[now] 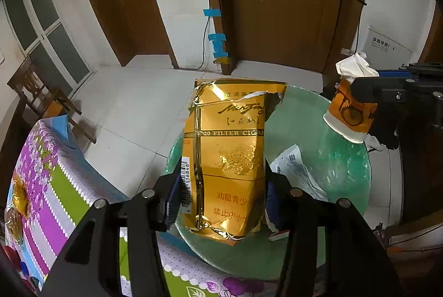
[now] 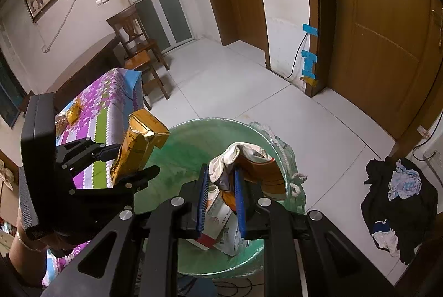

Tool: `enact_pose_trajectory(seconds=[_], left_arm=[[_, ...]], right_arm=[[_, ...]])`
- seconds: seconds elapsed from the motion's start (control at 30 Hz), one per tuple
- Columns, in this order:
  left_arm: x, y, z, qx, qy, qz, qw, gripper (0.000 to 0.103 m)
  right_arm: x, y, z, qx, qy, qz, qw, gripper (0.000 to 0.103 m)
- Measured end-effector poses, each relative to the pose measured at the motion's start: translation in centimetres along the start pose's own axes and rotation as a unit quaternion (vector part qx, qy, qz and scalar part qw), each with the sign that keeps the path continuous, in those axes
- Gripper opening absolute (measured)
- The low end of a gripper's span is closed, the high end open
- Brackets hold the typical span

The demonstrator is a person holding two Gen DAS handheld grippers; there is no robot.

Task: Collect trash
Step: 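Open both grippers to drop the wrapper and foil bag into the bin, then move both tools back over the table toward the blue box and sponge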

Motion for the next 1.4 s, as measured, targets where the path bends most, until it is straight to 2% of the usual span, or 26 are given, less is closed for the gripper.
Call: enact_pose_trajectory(seconds=[0.43,0.47,0.5,0.53,0.57,0.77,1.1,1.4], left_arm=[[0.3,0.2,0.1,-0.005,-0.006,0.01,0.9999,0.05],[0.3,0.3,0.2,-0.006,-0.007,0.011,0.9999,0.054],[0.3,0.2,0.2,-0.007,-0.009,0.007,0.9999,0.071],[0.3,0.1,0.2,-0.009,-0.008,0.001,0.9999,0.079],[0.1,0.0,0.3,-0.013,-0.002,-0.006,0.9999,0.083],[-0.4,-0.3,0.5,-0.024,0.001,-0.008,0.9997,0.083],[-1.1,-0.1,0.9,-0.018,0.009,-0.033,0.9993,0.083],[-2.8,-0.4,1.0,-0.008,0.032,-0.081,0.9962,0.083]], right_arm=[[0.9,-0.6,0.0,0.0,-0.006,-0.014,1.0,0.019],[0.9,-0.8,0.1,-0.003,-0.007,-0.018,1.0,0.02],[0.9,-0.8,0.2,-0.003,-0.008,-0.02,1.0,0.033],[0.9,-0.7,0.3,-0.002,-0.007,-0.016,1.0,0.041],[0.8,-0.7,0.3,-0.001,-0.004,-0.013,1.0,0.044],[0.7,-0.4,0.5,0.01,-0.002,-0.012,1.0,0.044],[0.4,-0.4,1.1,0.006,0.0,-0.006,1.0,0.044],[-1.0,-1.7,1.1,-0.016,0.032,0.01,0.999,0.044]])
Point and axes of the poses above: each gripper's, at about its wrist camera, not at the fingertips, and x roughly the way its jaws point, y to its right, z to its underside, the point moved 1 cm from there along x, roughly the way its jaws point, and after that the axes turned 14 degrees about y, right-handed, at the moved point
